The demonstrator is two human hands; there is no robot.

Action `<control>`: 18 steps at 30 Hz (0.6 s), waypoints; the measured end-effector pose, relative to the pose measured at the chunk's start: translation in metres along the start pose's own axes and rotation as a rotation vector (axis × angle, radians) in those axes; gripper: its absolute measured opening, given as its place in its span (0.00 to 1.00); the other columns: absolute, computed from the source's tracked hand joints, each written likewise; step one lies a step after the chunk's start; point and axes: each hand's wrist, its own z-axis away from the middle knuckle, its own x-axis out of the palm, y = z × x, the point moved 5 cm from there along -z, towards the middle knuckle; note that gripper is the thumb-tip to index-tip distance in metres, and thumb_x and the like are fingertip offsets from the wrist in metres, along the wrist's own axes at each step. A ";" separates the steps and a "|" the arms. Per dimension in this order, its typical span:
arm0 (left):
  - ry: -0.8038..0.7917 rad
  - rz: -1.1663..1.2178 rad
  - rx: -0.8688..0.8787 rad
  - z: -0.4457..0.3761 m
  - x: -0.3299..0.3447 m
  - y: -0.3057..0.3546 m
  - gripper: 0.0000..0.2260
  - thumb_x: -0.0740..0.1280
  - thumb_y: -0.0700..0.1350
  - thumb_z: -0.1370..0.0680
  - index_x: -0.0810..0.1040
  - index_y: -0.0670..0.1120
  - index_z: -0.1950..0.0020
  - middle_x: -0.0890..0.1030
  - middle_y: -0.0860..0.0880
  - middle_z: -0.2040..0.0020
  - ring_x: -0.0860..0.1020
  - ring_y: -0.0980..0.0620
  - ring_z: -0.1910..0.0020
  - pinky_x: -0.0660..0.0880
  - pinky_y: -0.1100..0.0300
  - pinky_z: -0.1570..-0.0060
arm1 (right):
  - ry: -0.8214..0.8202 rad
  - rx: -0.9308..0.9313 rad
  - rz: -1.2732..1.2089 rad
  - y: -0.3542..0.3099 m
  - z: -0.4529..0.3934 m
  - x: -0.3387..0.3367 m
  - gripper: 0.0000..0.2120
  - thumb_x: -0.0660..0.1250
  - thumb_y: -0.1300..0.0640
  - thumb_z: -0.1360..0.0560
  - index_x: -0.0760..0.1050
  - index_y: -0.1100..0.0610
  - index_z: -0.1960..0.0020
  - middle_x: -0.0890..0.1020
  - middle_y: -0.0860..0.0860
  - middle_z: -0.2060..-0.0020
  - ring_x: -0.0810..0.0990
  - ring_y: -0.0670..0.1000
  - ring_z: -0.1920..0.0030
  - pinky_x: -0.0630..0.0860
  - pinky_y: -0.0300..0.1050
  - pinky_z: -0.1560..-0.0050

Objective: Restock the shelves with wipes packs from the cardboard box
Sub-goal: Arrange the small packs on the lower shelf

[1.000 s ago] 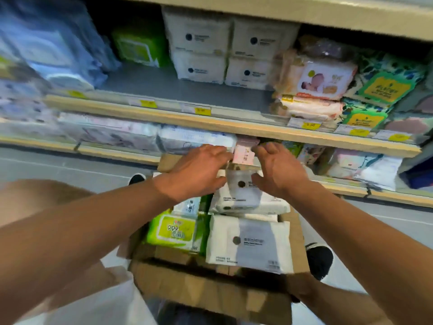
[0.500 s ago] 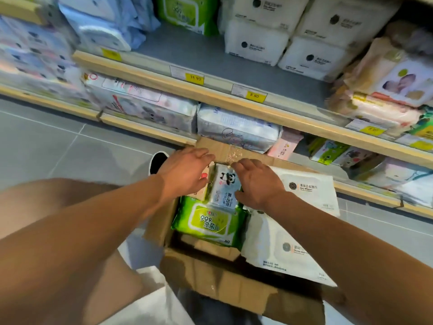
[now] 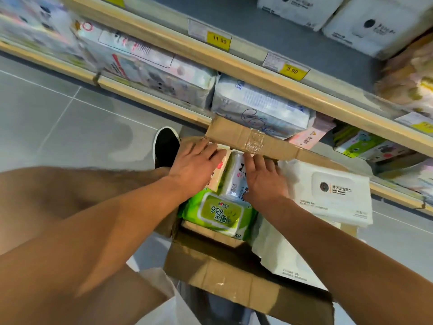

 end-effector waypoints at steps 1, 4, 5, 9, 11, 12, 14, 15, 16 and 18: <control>0.038 -0.015 0.000 0.000 -0.002 0.000 0.33 0.66 0.47 0.26 0.55 0.49 0.24 0.63 0.47 0.27 0.58 0.42 0.27 0.54 0.46 0.28 | 0.045 -0.008 0.023 -0.002 0.000 0.000 0.41 0.68 0.53 0.26 0.46 0.55 0.23 0.62 0.55 0.31 0.63 0.58 0.31 0.61 0.52 0.30; 0.079 -0.037 -0.045 -0.001 -0.009 0.001 0.32 0.68 0.48 0.28 0.59 0.46 0.26 0.67 0.45 0.33 0.64 0.42 0.34 0.60 0.47 0.32 | 0.123 -0.039 0.035 -0.005 0.002 -0.004 0.31 0.68 0.56 0.27 0.56 0.55 0.29 0.66 0.55 0.37 0.66 0.57 0.37 0.65 0.52 0.34; 0.077 -0.035 -0.060 -0.001 -0.012 0.001 0.32 0.69 0.48 0.28 0.61 0.46 0.27 0.67 0.45 0.34 0.65 0.42 0.35 0.61 0.46 0.33 | 0.128 -0.046 0.020 -0.005 0.004 -0.006 0.30 0.68 0.56 0.28 0.57 0.55 0.31 0.66 0.55 0.39 0.67 0.58 0.38 0.65 0.51 0.35; 0.060 0.043 -0.102 0.001 -0.027 0.002 0.23 0.68 0.40 0.28 0.69 0.44 0.34 0.68 0.44 0.38 0.68 0.42 0.39 0.69 0.47 0.41 | 0.191 -0.069 -0.067 -0.002 0.015 -0.021 0.21 0.65 0.61 0.27 0.65 0.58 0.35 0.68 0.57 0.39 0.68 0.59 0.39 0.67 0.52 0.39; 0.071 0.099 -0.129 0.006 -0.033 -0.001 0.21 0.67 0.36 0.28 0.70 0.44 0.36 0.71 0.44 0.38 0.70 0.41 0.40 0.71 0.49 0.45 | 0.197 -0.074 -0.100 0.001 0.020 -0.027 0.18 0.63 0.63 0.25 0.68 0.59 0.36 0.72 0.58 0.39 0.71 0.60 0.39 0.70 0.52 0.43; 0.084 0.119 -0.139 0.010 -0.037 -0.002 0.20 0.66 0.36 0.28 0.70 0.45 0.37 0.73 0.44 0.39 0.72 0.41 0.40 0.72 0.49 0.46 | 0.186 -0.077 -0.126 0.002 0.023 -0.029 0.17 0.63 0.63 0.25 0.69 0.59 0.36 0.74 0.58 0.41 0.73 0.60 0.40 0.72 0.52 0.46; 0.096 0.144 -0.152 0.020 -0.046 -0.003 0.18 0.65 0.36 0.27 0.71 0.47 0.38 0.77 0.44 0.43 0.75 0.42 0.44 0.75 0.49 0.50 | 0.164 -0.086 -0.165 0.004 0.029 -0.031 0.16 0.64 0.63 0.25 0.69 0.59 0.38 0.79 0.58 0.46 0.78 0.61 0.45 0.72 0.49 0.56; 0.099 0.161 -0.155 0.025 -0.052 -0.003 0.17 0.64 0.36 0.26 0.71 0.47 0.39 0.79 0.44 0.44 0.77 0.42 0.46 0.76 0.50 0.52 | 0.153 -0.087 -0.180 0.005 0.033 -0.031 0.15 0.64 0.62 0.25 0.70 0.58 0.38 0.79 0.58 0.48 0.79 0.61 0.48 0.72 0.48 0.59; 0.099 0.182 -0.163 0.030 -0.058 -0.001 0.16 0.63 0.37 0.25 0.72 0.48 0.39 0.80 0.45 0.45 0.78 0.43 0.48 0.77 0.50 0.53 | 0.141 -0.082 -0.201 0.007 0.036 -0.030 0.15 0.64 0.62 0.25 0.70 0.57 0.39 0.80 0.58 0.49 0.80 0.61 0.50 0.73 0.48 0.60; 0.087 0.222 -0.203 0.038 -0.071 0.000 0.14 0.62 0.39 0.24 0.73 0.50 0.40 0.81 0.46 0.45 0.79 0.43 0.49 0.76 0.52 0.53 | 0.139 -0.064 -0.267 0.011 0.045 -0.033 0.14 0.64 0.61 0.25 0.71 0.55 0.40 0.79 0.58 0.48 0.80 0.62 0.50 0.76 0.50 0.58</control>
